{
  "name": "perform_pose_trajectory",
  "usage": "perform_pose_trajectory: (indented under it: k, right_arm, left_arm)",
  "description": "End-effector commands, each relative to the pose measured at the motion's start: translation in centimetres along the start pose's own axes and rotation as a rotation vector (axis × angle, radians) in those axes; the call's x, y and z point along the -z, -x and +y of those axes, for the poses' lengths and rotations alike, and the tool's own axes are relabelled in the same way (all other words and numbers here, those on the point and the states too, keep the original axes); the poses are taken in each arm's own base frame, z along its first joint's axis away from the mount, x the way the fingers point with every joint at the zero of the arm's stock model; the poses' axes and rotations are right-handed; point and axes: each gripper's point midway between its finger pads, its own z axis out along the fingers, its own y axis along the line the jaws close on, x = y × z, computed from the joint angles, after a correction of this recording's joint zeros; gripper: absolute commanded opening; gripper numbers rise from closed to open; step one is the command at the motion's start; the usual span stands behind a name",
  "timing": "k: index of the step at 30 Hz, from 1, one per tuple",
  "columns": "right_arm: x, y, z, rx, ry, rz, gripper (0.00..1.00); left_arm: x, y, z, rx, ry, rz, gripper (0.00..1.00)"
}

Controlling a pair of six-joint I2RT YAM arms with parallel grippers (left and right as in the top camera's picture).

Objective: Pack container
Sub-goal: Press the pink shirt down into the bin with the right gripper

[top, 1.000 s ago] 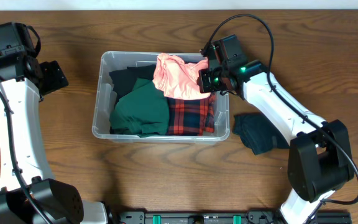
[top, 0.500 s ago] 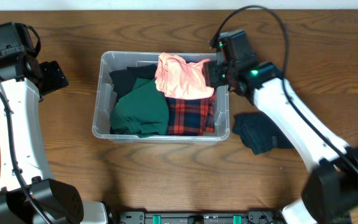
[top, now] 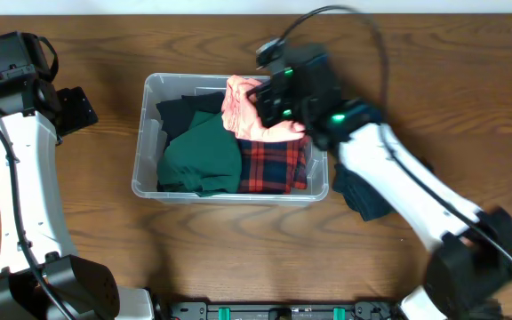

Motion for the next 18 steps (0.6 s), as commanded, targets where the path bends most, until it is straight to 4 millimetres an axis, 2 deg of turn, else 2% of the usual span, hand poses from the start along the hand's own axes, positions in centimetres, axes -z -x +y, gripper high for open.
perform_pose_trajectory:
  k: [1, 6, 9, 13, 16, 18]
  right_arm:
    - [-4.3, -4.1, 0.0, 0.018, 0.015, 0.111, 0.18]
    - [-8.4, -9.1, -3.2, -0.015, -0.054, 0.233, 0.13]
    - [-8.8, -9.6, -4.9, -0.027, -0.1, 0.243, 0.14]
    - [-7.8, -7.6, -5.5, -0.018, -0.094, 0.197, 0.21]
    - [-5.2, -4.5, -3.2, 0.029, 0.02, 0.133, 0.43]
    - [-2.5, -1.8, -2.0, 0.042, 0.051, 0.064, 0.55]
  left_arm:
    - [0.7, 0.4, 0.4, 0.007, 0.009, -0.022, 0.98]
    - [0.7, 0.4, 0.4, 0.007, 0.009, -0.022, 0.98]
    - [0.7, 0.4, 0.5, 0.007, 0.009, -0.021, 0.98]
    - [0.7, 0.4, 0.4, 0.007, 0.009, -0.022, 0.98]
    - [0.7, 0.4, 0.4, 0.007, 0.009, -0.022, 0.98]
    - [0.7, 0.4, 0.5, 0.007, 0.009, -0.021, 0.98]
